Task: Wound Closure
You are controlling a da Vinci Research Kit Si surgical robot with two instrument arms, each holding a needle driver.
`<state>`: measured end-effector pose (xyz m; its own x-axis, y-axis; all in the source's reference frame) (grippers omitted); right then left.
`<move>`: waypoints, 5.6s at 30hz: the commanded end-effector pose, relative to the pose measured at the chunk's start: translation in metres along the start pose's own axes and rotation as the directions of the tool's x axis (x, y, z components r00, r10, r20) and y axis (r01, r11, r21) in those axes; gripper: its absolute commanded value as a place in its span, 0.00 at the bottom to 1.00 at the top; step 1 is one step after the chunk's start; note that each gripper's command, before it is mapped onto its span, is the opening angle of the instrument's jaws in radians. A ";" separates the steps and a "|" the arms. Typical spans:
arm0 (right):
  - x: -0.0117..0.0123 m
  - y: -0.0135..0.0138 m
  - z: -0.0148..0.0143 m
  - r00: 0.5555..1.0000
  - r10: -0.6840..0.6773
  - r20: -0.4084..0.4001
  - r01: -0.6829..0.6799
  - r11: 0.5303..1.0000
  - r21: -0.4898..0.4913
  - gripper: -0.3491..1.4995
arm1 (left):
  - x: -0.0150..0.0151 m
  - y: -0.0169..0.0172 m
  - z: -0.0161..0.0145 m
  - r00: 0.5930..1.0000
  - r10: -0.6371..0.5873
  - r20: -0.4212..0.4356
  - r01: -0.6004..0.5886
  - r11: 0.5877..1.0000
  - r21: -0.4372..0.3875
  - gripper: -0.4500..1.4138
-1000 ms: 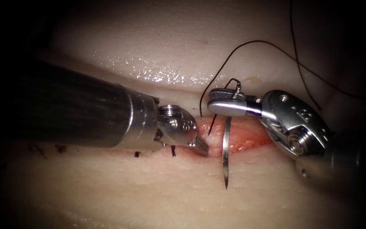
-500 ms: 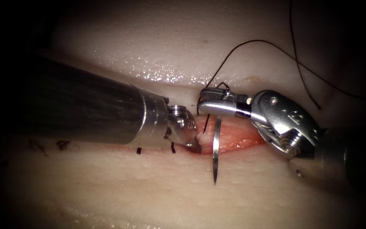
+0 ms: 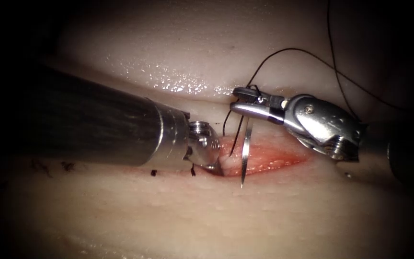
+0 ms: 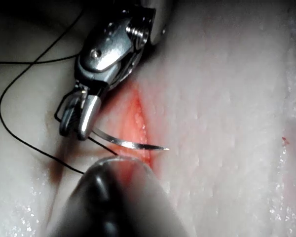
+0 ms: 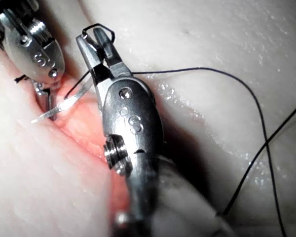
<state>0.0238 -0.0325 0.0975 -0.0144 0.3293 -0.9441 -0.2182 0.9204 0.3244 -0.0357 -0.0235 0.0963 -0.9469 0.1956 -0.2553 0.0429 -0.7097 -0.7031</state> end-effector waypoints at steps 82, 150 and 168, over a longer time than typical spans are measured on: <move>-0.0041 -0.0012 0.0029 0.999 -0.032 -0.025 0.032 0.999 0.014 0.00 | 0.0023 0.0102 -0.0038 0.931 0.028 -0.364 0.098 0.941 0.324 0.04; -0.0045 0.0014 0.0027 0.979 0.187 0.085 -0.193 0.978 0.074 0.00 | 0.0006 0.0097 0.0015 0.884 0.035 -0.466 0.153 0.921 0.358 0.00; -0.0047 0.0010 0.0029 0.907 0.395 0.145 -0.408 0.911 0.067 0.00 | -0.0003 0.0095 0.0019 0.885 0.041 -0.465 0.146 0.922 0.358 0.00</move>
<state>0.0256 -0.0323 0.1018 0.0454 0.6927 -0.7198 -0.1290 0.7186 0.6834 -0.0350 -0.0312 0.0905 -0.6880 0.4585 -0.5625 -0.2136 -0.8687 -0.4468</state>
